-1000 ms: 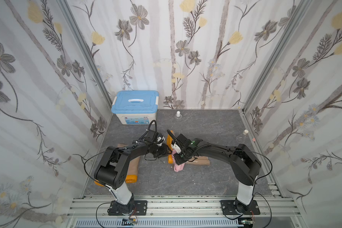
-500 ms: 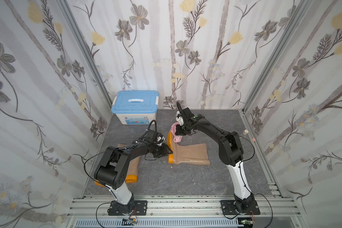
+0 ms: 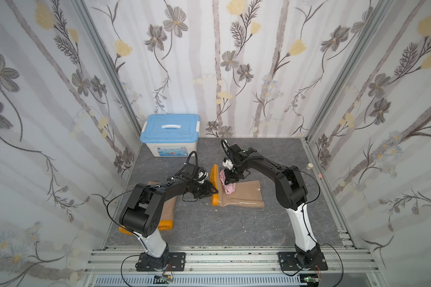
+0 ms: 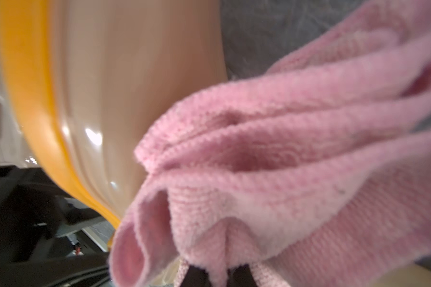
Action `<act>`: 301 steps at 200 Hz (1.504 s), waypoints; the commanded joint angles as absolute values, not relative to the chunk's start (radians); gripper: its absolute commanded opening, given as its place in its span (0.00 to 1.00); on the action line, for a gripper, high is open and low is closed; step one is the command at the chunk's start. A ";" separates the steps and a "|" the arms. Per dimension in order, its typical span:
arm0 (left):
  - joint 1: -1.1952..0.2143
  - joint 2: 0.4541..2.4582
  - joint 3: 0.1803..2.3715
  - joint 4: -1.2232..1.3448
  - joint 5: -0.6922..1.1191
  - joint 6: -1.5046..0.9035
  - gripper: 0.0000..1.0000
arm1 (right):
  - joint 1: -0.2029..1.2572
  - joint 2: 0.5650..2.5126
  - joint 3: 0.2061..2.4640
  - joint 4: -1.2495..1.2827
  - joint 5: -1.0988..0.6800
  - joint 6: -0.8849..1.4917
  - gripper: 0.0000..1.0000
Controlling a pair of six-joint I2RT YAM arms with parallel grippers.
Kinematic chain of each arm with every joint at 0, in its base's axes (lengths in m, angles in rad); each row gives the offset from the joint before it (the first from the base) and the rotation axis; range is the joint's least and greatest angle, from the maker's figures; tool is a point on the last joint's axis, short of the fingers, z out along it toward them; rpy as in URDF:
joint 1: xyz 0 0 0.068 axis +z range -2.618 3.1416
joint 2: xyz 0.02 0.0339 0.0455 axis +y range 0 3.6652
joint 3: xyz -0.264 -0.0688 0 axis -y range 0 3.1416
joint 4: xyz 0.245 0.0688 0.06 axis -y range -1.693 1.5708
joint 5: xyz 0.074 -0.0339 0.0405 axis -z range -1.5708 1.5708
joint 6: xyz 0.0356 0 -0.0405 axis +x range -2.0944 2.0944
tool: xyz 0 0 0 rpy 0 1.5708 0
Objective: Wipe the rubber boots with a cloth
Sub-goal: Wipe the dirt off the rubber boot.
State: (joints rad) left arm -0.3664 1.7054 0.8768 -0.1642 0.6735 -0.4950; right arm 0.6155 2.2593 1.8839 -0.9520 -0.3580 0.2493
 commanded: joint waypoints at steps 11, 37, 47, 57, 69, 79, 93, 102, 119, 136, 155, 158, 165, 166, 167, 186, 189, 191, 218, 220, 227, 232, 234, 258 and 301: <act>-0.356 1.717 0.865 -0.271 0.436 -0.496 0.47 | 0.619 2.226 1.875 -1.223 -0.050 0.136 0.00; -0.354 1.719 0.867 -0.271 0.439 -0.496 0.47 | 0.568 2.173 1.782 -1.254 0.122 0.119 0.00; -0.354 1.719 0.867 -0.271 0.439 -0.496 0.47 | 0.529 2.152 1.733 -1.251 0.152 0.113 0.00; -0.353 1.719 0.865 -0.270 0.439 -0.497 0.47 | 0.483 2.133 1.686 -1.250 0.184 0.115 0.00; -0.353 1.717 0.865 -0.272 0.439 -0.497 0.47 | 0.432 2.100 1.631 -1.242 0.223 0.121 0.00; -0.351 1.716 0.865 -0.273 0.438 -0.496 0.47 | 0.399 2.071 1.600 -1.235 0.250 0.134 0.00; -0.351 1.718 0.865 -0.273 0.438 -0.496 0.47 | 0.393 2.015 1.585 -1.201 0.221 0.141 0.00; -0.351 1.719 0.867 -0.273 0.439 -0.497 0.47 | 0.416 1.972 1.584 -1.150 0.157 0.145 0.00; -0.352 1.723 0.868 -0.272 0.439 -0.496 0.47 | 0.495 1.919 1.602 -1.019 0.008 0.177 0.00; -0.350 1.719 0.868 -0.275 0.439 -0.495 0.47 | 0.547 1.945 1.654 -0.897 -0.108 0.261 0.00; -0.351 1.710 0.863 -0.279 0.435 -0.494 0.47 | 0.583 2.066 1.782 -0.812 -0.197 0.347 0.00; -0.351 1.707 0.861 -0.278 0.433 -0.494 0.47 | 0.588 2.090 1.807 -0.809 -0.199 0.354 0.00; -0.351 1.704 0.858 -0.276 0.433 -0.494 0.47 | 0.600 2.146 1.880 -0.812 -0.200 0.365 0.00; -0.351 1.704 0.857 -0.276 0.433 -0.494 0.47 | 0.601 2.152 1.891 -0.813 -0.200 0.366 0.00; -0.351 1.704 0.856 -0.276 0.433 -0.494 0.47 | 0.604 2.162 1.900 -0.815 -0.199 0.367 0.00; -0.351 1.704 0.854 -0.273 0.433 -0.495 0.47 | 0.635 2.295 2.083 -0.851 -0.227 0.363 0.00; -0.351 1.704 0.852 -0.272 0.434 -0.495 0.47 | 0.639 2.313 2.106 -0.857 -0.235 0.361 0.00; -0.352 1.704 0.853 -0.272 0.435 -0.495 0.47 | 0.643 2.326 2.122 -0.861 -0.241 0.359 0.00; -0.349 1.708 0.856 -0.267 0.436 -0.497 0.47 | 0.665 2.426 2.244 -0.945 -0.325 0.335 0.00; -0.351 1.708 0.855 -0.268 0.436 -0.498 0.47 | 0.666 2.426 2.241 -0.952 -0.328 0.333 0.00; -0.351 1.710 0.857 -0.266 0.436 -0.501 0.47 | 0.676 2.417 2.219 -0.968 -0.334 0.325 0.00; -0.351 1.712 0.858 -0.263 0.438 -0.502 0.47 | 0.683 2.402 2.187 -0.975 -0.333 0.318 0.00; -0.351 1.713 0.858 -0.263 0.438 -0.503 0.47 | 0.686 2.395 2.169 -0.976 -0.332 0.316 0.00; -0.350 1.714 0.864 -0.260 0.439 -0.507 0.46 | 0.734 2.271 1.936 -0.940 -0.321 0.302 0.00; -0.350 1.714 0.859 -0.258 0.436 -0.512 0.46 | 0.812 2.121 1.625 -0.909 -0.335 0.317 0.00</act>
